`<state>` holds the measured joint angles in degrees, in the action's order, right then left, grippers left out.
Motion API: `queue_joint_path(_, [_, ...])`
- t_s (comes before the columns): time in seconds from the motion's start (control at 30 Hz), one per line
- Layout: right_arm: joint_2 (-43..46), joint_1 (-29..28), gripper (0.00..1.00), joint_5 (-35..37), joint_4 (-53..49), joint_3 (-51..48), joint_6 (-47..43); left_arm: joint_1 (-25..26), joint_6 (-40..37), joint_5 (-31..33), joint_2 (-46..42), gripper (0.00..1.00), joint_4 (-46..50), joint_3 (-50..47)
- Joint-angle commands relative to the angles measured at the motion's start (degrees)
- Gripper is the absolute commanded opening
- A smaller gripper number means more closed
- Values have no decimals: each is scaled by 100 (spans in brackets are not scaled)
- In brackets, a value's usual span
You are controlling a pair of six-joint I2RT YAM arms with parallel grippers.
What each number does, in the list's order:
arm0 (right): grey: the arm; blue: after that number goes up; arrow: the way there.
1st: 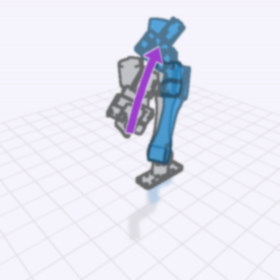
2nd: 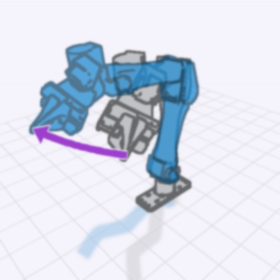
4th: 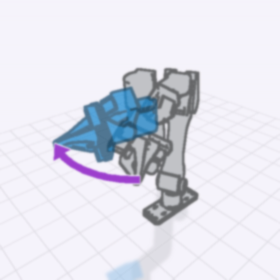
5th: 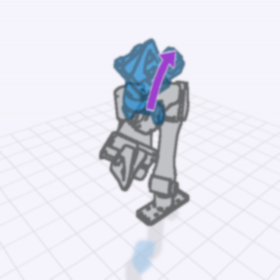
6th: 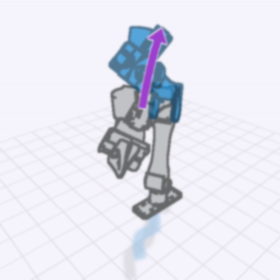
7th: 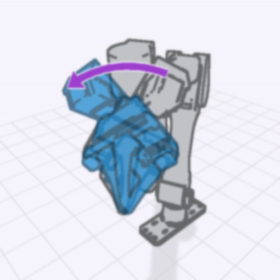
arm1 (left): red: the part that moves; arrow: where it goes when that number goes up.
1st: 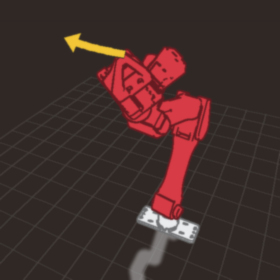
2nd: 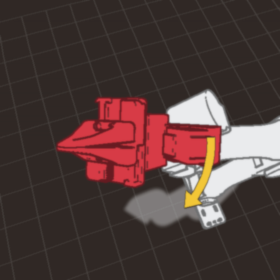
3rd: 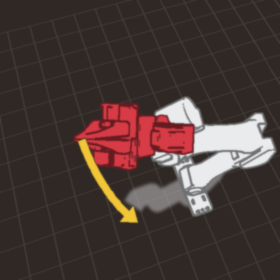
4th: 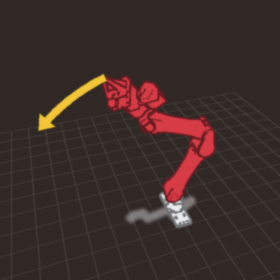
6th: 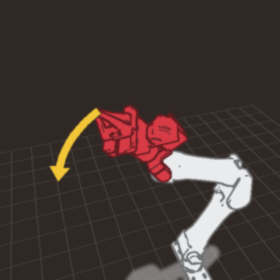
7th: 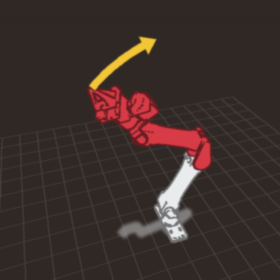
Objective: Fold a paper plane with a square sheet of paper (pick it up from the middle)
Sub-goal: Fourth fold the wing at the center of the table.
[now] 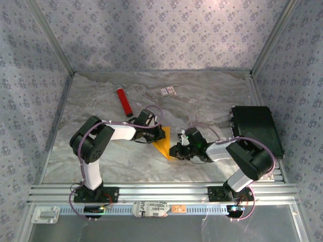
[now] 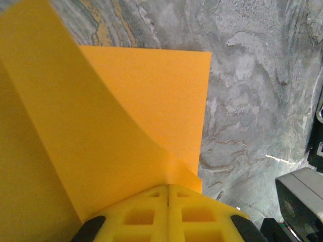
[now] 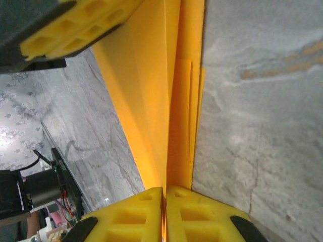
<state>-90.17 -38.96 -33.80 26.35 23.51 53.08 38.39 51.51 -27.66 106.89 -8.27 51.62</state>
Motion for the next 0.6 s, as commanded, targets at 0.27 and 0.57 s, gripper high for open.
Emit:
queue_joint_path(0.27, [200,-214,6,62,-862,-219,-104,53,4,182,116,5,255,-47])
queue_joint_path(0.57, [558,-244,10,214,-1154,-249,-93,54,81,225,103,5,168,-143])
